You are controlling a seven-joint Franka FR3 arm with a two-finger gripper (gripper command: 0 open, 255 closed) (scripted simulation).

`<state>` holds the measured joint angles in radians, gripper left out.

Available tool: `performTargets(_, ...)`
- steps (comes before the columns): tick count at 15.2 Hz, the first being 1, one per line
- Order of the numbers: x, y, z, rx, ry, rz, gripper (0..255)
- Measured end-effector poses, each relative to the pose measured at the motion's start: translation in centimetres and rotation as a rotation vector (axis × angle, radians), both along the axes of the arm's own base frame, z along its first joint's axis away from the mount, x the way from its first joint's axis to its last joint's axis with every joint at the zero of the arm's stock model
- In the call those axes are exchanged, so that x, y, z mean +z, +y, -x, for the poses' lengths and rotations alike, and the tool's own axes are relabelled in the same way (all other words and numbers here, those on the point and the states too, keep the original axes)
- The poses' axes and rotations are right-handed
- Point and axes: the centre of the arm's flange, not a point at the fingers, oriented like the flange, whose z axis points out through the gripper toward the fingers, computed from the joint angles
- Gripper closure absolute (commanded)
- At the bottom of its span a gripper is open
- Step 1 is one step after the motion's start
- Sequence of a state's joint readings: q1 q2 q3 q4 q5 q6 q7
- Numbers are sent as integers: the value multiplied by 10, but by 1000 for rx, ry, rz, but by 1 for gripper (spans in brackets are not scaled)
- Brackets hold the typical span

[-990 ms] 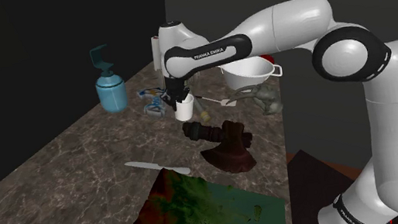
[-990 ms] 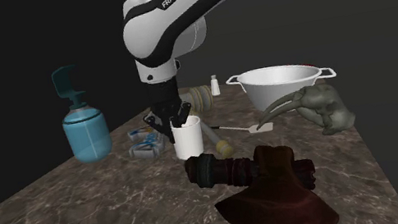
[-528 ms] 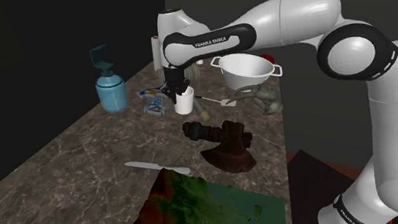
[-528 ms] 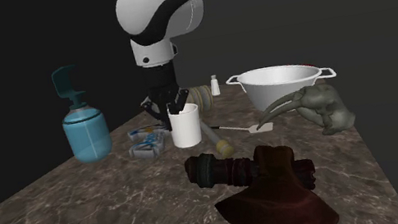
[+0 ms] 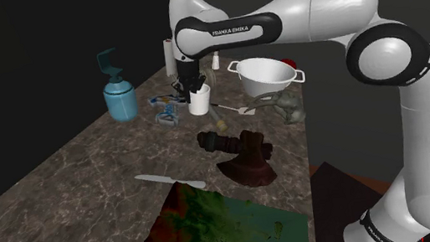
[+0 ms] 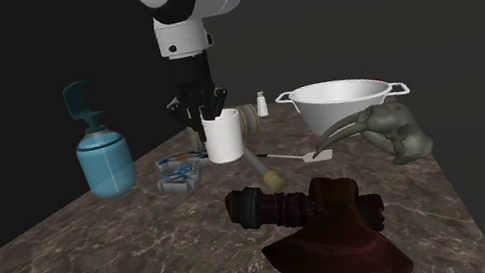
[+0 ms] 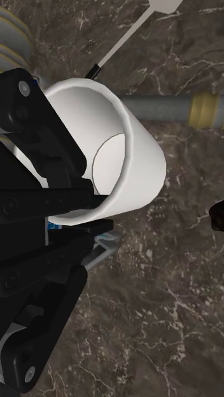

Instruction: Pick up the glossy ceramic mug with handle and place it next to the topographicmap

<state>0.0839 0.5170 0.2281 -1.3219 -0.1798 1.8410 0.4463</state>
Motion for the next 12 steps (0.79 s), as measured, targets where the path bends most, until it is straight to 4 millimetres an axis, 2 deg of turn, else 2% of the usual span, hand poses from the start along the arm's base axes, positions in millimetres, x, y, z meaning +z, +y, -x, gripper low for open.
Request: performTargets(12, 64, 1, -1, 0, 0, 0, 255)
